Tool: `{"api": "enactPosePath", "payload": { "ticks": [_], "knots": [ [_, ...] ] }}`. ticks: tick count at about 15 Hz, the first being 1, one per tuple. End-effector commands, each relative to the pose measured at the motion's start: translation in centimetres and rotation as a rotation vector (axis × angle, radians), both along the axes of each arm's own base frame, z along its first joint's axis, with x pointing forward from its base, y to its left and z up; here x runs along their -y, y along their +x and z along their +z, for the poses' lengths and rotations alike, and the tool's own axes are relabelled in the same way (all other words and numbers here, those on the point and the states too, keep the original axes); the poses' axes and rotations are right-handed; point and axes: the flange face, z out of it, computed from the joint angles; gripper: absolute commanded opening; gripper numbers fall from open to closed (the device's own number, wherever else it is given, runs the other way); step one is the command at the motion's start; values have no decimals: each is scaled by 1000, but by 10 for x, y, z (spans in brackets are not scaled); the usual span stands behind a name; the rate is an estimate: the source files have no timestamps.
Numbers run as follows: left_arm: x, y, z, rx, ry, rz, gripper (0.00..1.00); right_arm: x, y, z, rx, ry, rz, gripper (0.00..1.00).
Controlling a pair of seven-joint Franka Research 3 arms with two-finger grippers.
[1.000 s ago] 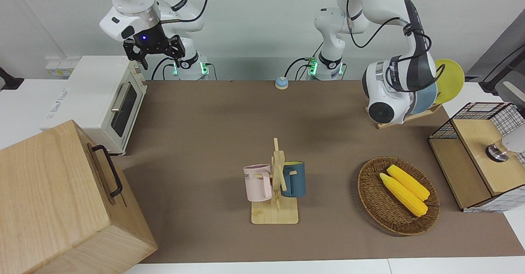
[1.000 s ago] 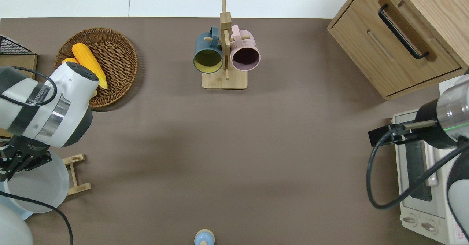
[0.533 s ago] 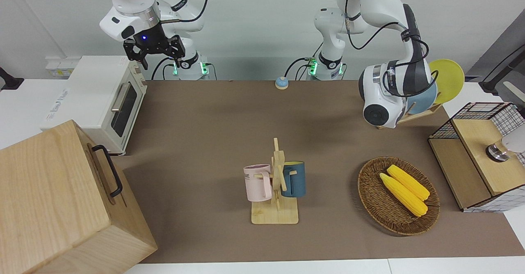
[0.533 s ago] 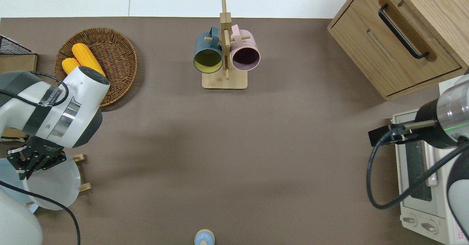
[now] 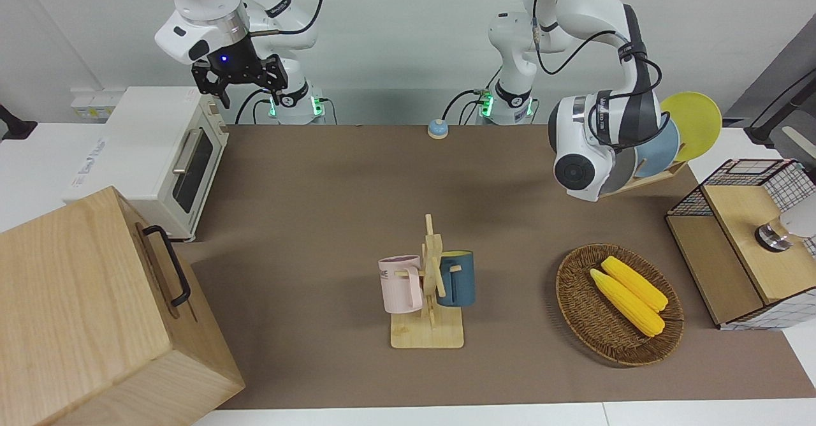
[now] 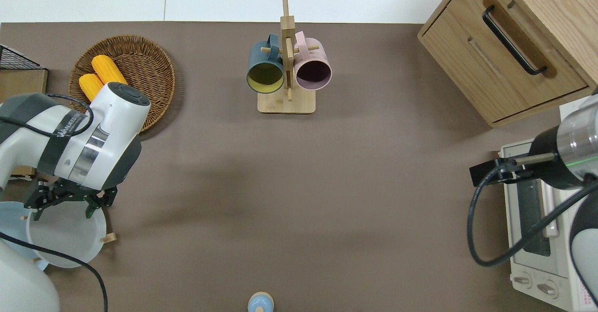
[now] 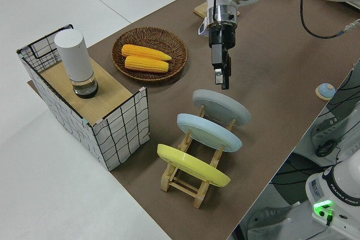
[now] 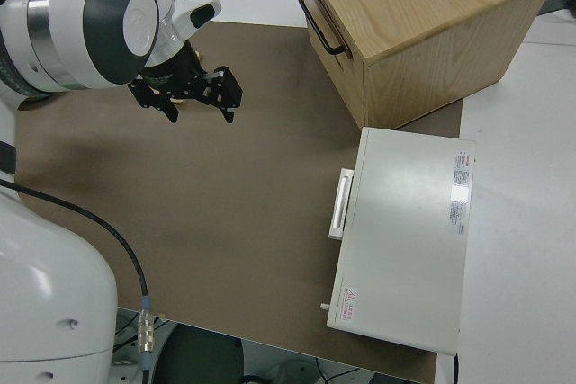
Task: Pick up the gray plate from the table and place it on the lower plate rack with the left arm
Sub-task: 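Lower the gray plate upright into the rack's lower slot, then open the left gripper and release the gray plate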
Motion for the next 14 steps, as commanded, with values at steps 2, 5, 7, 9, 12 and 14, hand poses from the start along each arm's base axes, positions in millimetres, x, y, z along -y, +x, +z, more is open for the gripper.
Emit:
{"api": "enactPosePath", "payload": {
  "ticks": [2, 5, 7, 9, 12, 14],
  "knots": [
    [39, 13, 45, 210, -194, 21, 998, 3, -3, 4, -5, 2, -3, 987],
    [74, 23, 53, 343, -235, -13, 993, 4, -3, 4, -5, 2, -5, 990],
    [84, 30, 81, 386, -340, 14, 991, 4, -3, 4, -5, 2, -5, 990],
    [88, 35, 100, 413, -415, 19, 991, 3, -3, 4, -5, 2, -3, 987],
    [87, 37, 129, 461, -479, 30, 991, 4, -3, 4, -5, 2, -5, 987],
    [90, 41, 151, 487, -532, 10, 991, 3, -3, 4, -5, 2, -3, 990]
  ]
}}
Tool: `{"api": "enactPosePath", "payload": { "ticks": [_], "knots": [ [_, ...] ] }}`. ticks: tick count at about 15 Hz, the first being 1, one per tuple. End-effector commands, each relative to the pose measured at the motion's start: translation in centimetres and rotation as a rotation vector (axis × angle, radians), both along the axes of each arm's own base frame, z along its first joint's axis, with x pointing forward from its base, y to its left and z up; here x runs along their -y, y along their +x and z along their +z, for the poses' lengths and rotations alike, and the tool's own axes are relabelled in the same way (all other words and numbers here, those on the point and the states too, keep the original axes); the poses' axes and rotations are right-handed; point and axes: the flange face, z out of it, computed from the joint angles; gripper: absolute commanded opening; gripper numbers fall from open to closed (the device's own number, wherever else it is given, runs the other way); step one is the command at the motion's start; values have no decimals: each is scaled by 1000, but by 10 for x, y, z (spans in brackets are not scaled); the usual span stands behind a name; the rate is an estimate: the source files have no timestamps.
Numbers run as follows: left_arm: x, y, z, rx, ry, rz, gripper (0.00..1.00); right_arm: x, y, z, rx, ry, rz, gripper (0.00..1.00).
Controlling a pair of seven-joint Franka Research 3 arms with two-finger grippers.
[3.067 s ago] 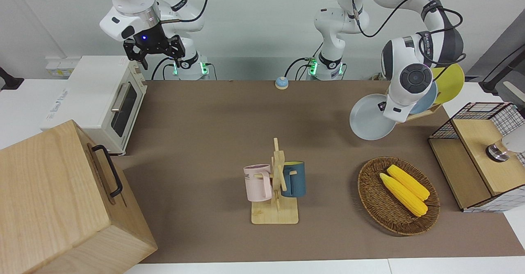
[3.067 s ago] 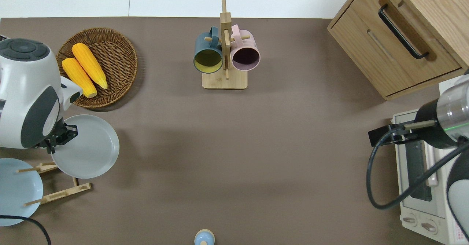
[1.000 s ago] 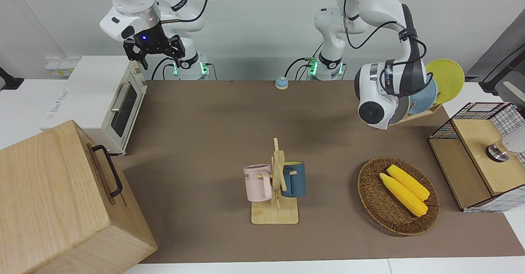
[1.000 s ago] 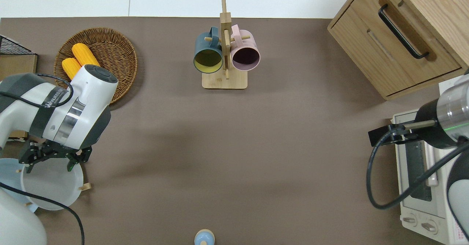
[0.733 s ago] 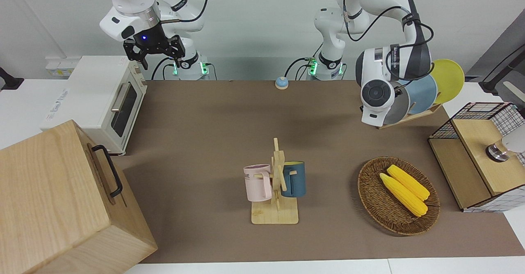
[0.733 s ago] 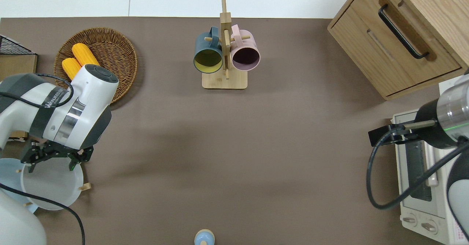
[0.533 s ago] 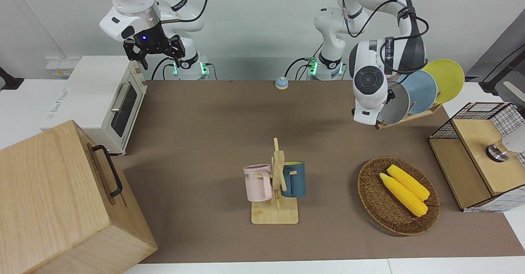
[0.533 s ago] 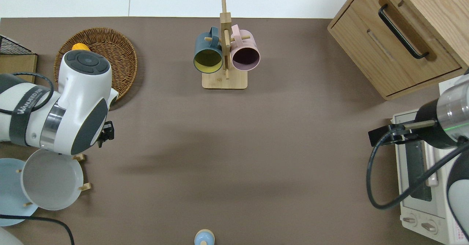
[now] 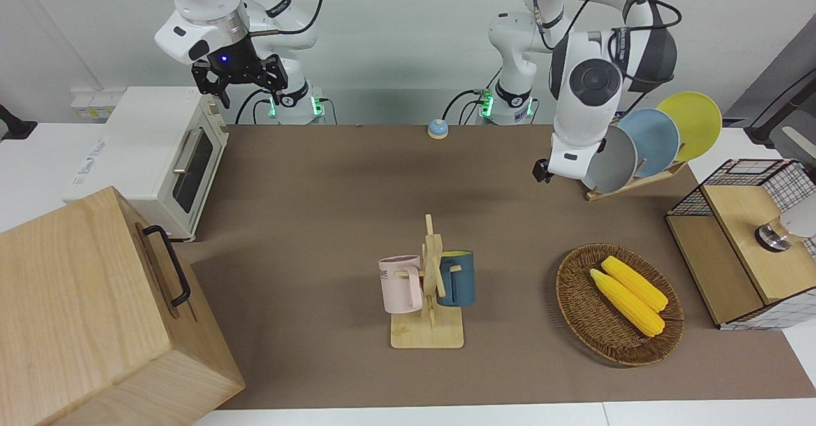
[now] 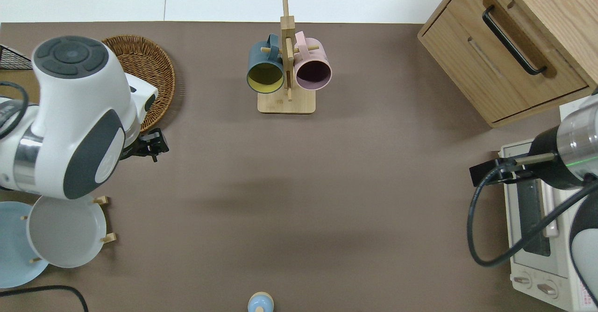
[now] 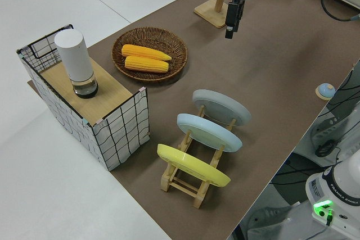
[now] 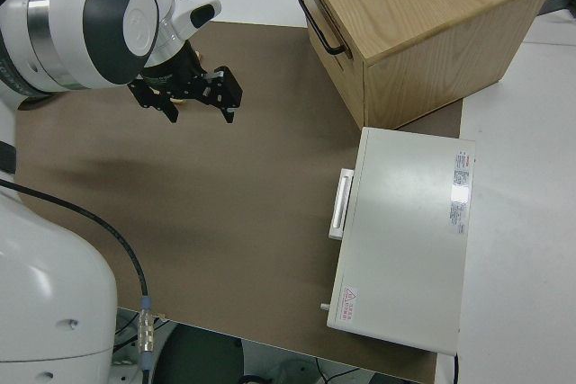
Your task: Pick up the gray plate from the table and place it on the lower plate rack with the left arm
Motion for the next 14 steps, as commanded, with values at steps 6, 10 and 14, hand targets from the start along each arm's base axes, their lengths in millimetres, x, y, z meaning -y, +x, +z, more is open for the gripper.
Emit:
{"api": "enactPosePath", "payload": {
  "ticks": [6, 10, 14],
  "knots": [
    [-56, 4, 87, 62, -277, -204, 995, 3, -3, 4, -5, 2, -3, 990],
    [-66, -12, 124, 113, -303, -295, 1000, 4, -3, 4, -5, 2, -5, 987],
    [-67, -17, 125, 216, -305, -369, 1000, 4, -3, 4, -5, 2, -5, 987]
  ]
}}
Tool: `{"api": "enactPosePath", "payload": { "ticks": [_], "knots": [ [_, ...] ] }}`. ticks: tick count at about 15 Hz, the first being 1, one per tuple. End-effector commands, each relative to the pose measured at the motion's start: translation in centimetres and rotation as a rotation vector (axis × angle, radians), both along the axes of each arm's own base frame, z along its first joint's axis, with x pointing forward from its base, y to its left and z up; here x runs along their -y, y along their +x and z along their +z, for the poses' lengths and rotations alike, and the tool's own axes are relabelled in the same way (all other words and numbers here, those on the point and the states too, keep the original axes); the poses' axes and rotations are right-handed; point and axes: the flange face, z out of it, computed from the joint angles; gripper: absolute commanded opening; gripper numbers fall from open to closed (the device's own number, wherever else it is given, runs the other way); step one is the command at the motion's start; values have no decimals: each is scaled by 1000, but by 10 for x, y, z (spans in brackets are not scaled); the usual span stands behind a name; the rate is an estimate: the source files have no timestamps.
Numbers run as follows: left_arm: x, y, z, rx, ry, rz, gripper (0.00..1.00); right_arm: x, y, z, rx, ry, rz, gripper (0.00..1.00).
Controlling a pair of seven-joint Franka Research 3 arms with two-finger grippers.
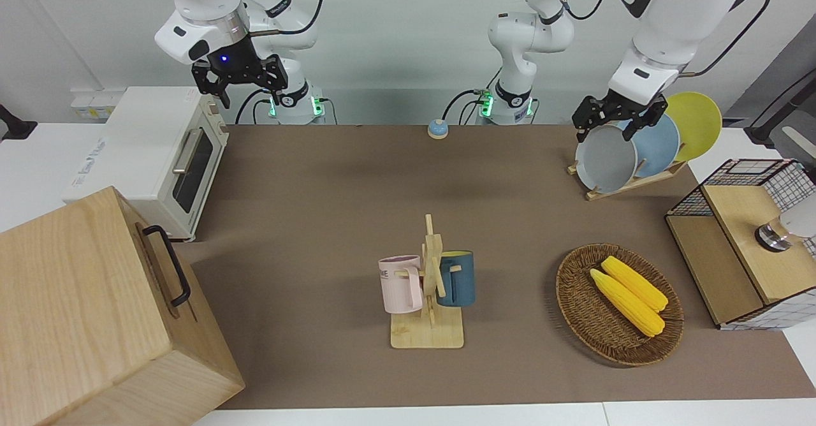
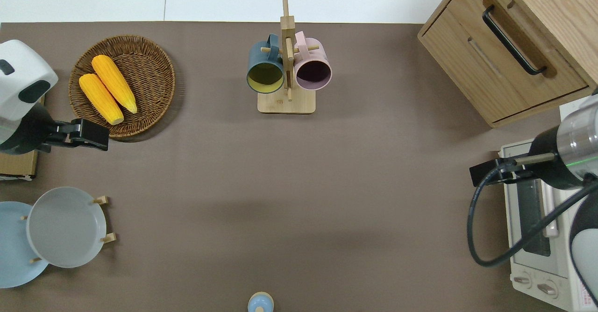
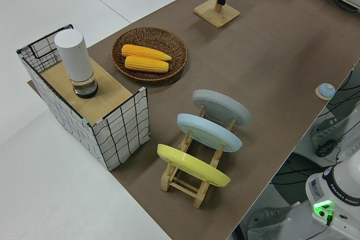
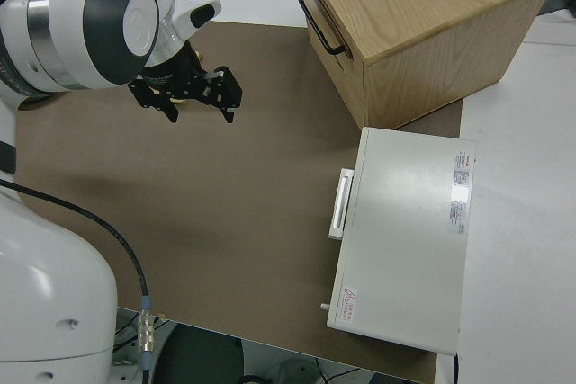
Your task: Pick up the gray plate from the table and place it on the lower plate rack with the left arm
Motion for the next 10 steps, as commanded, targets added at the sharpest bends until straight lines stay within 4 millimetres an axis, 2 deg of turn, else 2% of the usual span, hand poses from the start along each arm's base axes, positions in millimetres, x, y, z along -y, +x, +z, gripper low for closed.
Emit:
{"api": "enactPosePath", "payload": {
  "ticks": [1, 4, 10],
  "knots": [
    [-2, -8, -6, 94, -32, -32, 1000, 3, -3, 4, -5, 2, -3, 987],
    [-1, -16, -11, 99, -56, -29, 1000, 3, -3, 4, -5, 2, -3, 987],
    [-2, -14, -17, 87, -46, -15, 1000, 4, -3, 4, -5, 2, -5, 990]
  ]
}}
